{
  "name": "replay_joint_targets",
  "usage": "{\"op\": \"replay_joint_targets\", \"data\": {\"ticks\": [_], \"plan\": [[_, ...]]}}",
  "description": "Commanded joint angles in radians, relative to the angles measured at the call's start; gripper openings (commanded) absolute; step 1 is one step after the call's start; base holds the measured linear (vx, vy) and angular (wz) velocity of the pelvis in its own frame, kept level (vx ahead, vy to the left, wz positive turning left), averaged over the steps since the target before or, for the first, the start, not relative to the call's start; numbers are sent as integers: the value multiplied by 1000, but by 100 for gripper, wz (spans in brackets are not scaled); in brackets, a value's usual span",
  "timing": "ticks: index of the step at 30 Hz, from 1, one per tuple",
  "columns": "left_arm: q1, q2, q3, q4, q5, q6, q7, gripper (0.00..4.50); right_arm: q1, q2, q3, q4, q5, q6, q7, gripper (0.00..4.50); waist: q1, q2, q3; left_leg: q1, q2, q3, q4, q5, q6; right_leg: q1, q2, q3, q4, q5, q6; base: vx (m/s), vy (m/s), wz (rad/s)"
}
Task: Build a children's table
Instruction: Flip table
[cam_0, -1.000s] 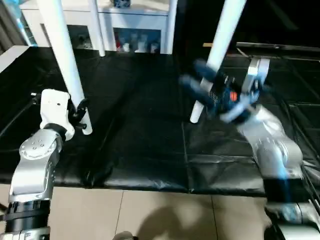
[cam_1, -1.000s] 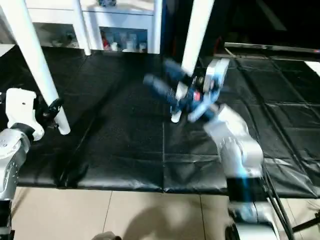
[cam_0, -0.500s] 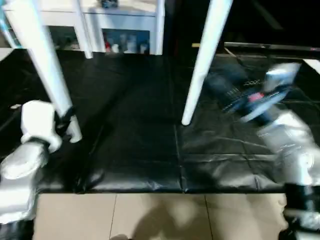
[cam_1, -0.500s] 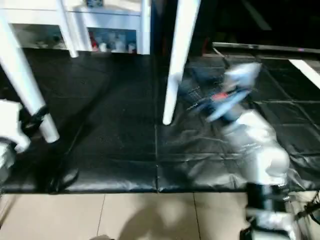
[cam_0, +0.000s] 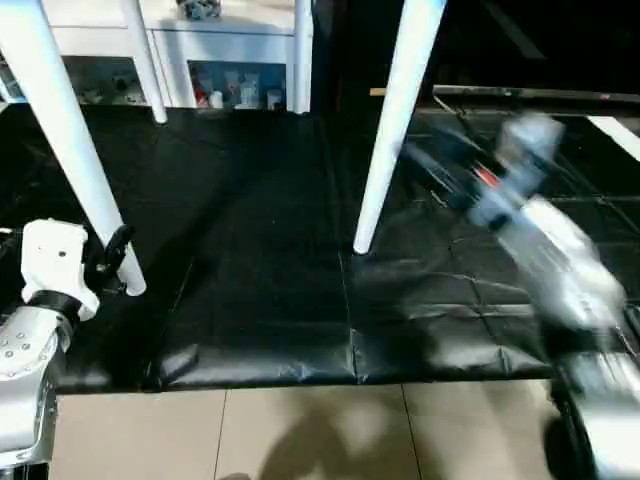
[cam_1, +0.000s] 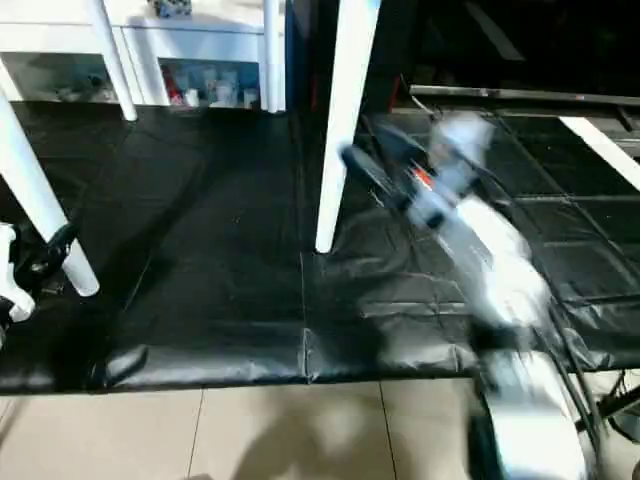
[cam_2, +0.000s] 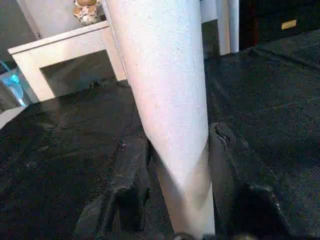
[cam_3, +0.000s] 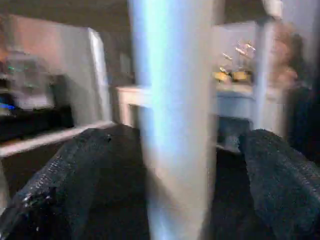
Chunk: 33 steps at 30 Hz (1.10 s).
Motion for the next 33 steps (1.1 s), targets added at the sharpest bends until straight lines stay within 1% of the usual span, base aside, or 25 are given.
{"op": "replay_joint_targets", "data": {"ticks": [1, 3, 5, 6, 7, 9, 10, 11, 12, 13, 14, 15, 16, 17, 18, 19, 20, 21, 22, 23, 24, 29, 30, 32, 33], "plan": [[37, 27, -37, -2, 32, 14, -36, 154, -63, 3, 0, 145, -44, -58, -61, 450, 1, 12, -58, 22, 38, -10, -72, -203, 6, 41, -69, 53, -54, -122, -235, 0, 0, 0], [43, 28, -37, -6, 30, 12, -41, 154, -88, 12, 2, 190, -40, -57, -34, 450, 4, 12, -58, 22, 38, -9, -71, -207, 14, 43, -68, 54, -53, -107, -234, 0, 0, 0], [45, 29, -38, -7, 29, 10, -43, 154, -92, 17, 7, 195, -33, -46, 7, 450, 5, 11, -59, 21, 39, -9, -70, -196, 28, 46, -67, 54, -51, -82, -234, 0, 0, 0], [45, 29, -40, -10, 30, 11, -45, 154, -102, 24, 11, 213, -23, -37, 94, 450, 5, 11, -59, 20, 40, -9, -70, -198, 34, 48, -68, 54, -50, -78, -235, 0, 0, 0], [45, 29, -40, -10, 30, 11, -45, 154, -102, 24, 11, 213, -23, -37, 96, 450, 6, 9, -57, 20, 42, -10, -71, -205, 39, 48, -69, 54, -52, -88, -235, 0, 0, 0], [30, 32, -51, -2, 31, 10, -49, 154, -85, 14, 37, 181, 7, 30, 331, 450, 9, 13, -57, 20, 43, -10, -71, -214, 47, 50, -66, 52, -52, -96, -234, 0, 0, 0], [29, 33, -52, 0, 31, 10, -49, 154, -83, 13, 38, 180, 7, 32, 343, 450, 11, 11, -59, 18, 45, -10, -69, -202, 49, 51, -66, 52, -49, -83, -235, 0, 0, 0], [17, 33, -60, 8, 31, 10, -48, 154, -62, 2, 46, 152, 15, 48, 400, 450, 13, 15, -60, 20, 45, -10, -68, -198, 50, 50, -66, 51, -48, -78, -237, 0, 0, 0], [9, 33, -67, 13, 30, 11, -47, 154, -53, -2, 48, 146, 16, 44, 418, 450, 14, 13, -59, 19, 46, -9, -67, -193, 51, 49, -66, 51, -49, -73, -238, 0, 0, 0], [-1, 33, -75, 20, 32, 10, -47, 154, -35, -7, 50, 126, 16, 33, 416, 450, 17, 14, -59, 21, 46, -9, -67, -197, 48, 47, -68, 52, -49, -82, -240, 0, 0, 0], [-11, 33, -81, 27, 33, 9, -46, 154, -20, -10, 51, 109, 17, 23, 412, 450, 19, 13, -58, 22, 45, -8, -68, -203, 45, 45, -68, 52, -53, -95, -236, 0, 0, 0], [-22, 32, -86, 37, 35, 8, -47, 154, -2, -14, 48, 83, 26, 31, 411, 450, 23, 14, -58, 26, 45, -9, -69, -219, 34, 44, -69, 53, -55, -120, -230, 0, 0, 0], [-44, 34, -95, 58, 41, 5, -50, 154, 36, -22, 45, 21, 48, 55, 415, 450, 27, 19, -59, 28, 45, -10, -70, -230, 23, 43, -70, 53, -56, -139, -223, 0, 0, 0], [-60, 36, -100, 74, 45, 4, -51, 154, 61, -25, 40, -19, 60, 70, 417, 450, 29, 16, -57, 30, 44, -9, -72, -236, 21, 43, -68, 54, -61, -147, -215, 0, 0, 0], [-60, 36, -100, 74, 45, 4, -51, 154, 61, -25, 40, -19, 60, 70, 417, 450, 35, 15, -58, 36, 45, -9, -72, -249, 15, 38, -68, 55, -62, -158, -208, 0, 0, 0], [-72, 39, -102, 87, 47, 2, -53, 154, 82, -26, 36, -51, 69, 80, 416, 450, 35, 25, -57, 33, 44, -11, -72, -255, 8, 40, -69, 55, -60, -163, -207, 0, 0, 0], [-98, 51, -98, 119, 53, 0, -52, 154, 132, -28, 25, -130, 80, 107, 413, 450, 36, 30, -57, 32, 43, -13, -74, -270, 0, 41, -67, 54, -64, -179, -197, 0, 0, 0], [-98, 51, -98, 119, 53, 0, -52, 154, 132, -28, 25, -130, 80, 107, 413, 450, 40, 24, -57, 36, 43, -11, -75, -280, -5, 38, -67, 54, -68, -184, -186, 0, 0, 0], [-111, 64, -93, 145, 58, -2, -50, 154, 165, -23, 20, -181, 82, 121, 405, 450, 39, 33, -57, 31, 42, -16, -78, -287, -10, 44, -68, 53, -68, -186, -181, 0, 0, 0], [-112, 71, -91, 159, 61, -2, -49, 154, 183, -19, 23, -203, 79, 119, 394, 450, 39, 30, -58, 33, 42, -15, -77, -292, -12, 42, -68, 53, -68, -188, -178, 0, 0, 0], [-112, 74, -91, 168, 63, -3, -48, 154, 194, -17, 25, -217, 76, 117, 386, 450, 36, 32, -59, 28, 42, -19, -79, -293, -16, 46, -69, 52, -66, -187, -178, 0, 0, 0], [-110, 96, -81, 216, 78, -9, -32, 154, 249, -2, 37, -301, 86, 140, 331, 450, 31, 31, -54, 32, 41, -20, -83, -325, -25, 41, -70, 53, -74, -233, -170, 0, 0, 0], [-108, 99, -75, 220, 79, -7, -27, 154, 255, 2, 38, -307, 79, 133, 317, 450, 29, 32, -53, 32, 41, -21, -85, -338, -29, 42, -71, 52, -74, -250, -167, 0, 0, 0], [-86, 103, -47, 196, 56, 5, -27, 154, 275, 25, 30, -303, 34, 75, 240, 450, 27, 30, -50, 35, 41, -22, -88, -362, -37, 40, -74, 53, -79, -293, -160, 0, 0, 0], [-80, 103, -42, 190, 51, 6, -27, 154, 278, 28, 28, -303, 29, 70, 231, 450, 24, 31, -47, 38, 42, -23, -90, -389, -45, 37, -76, 53, -84, -332, -155, 0, 0, 0]]}}
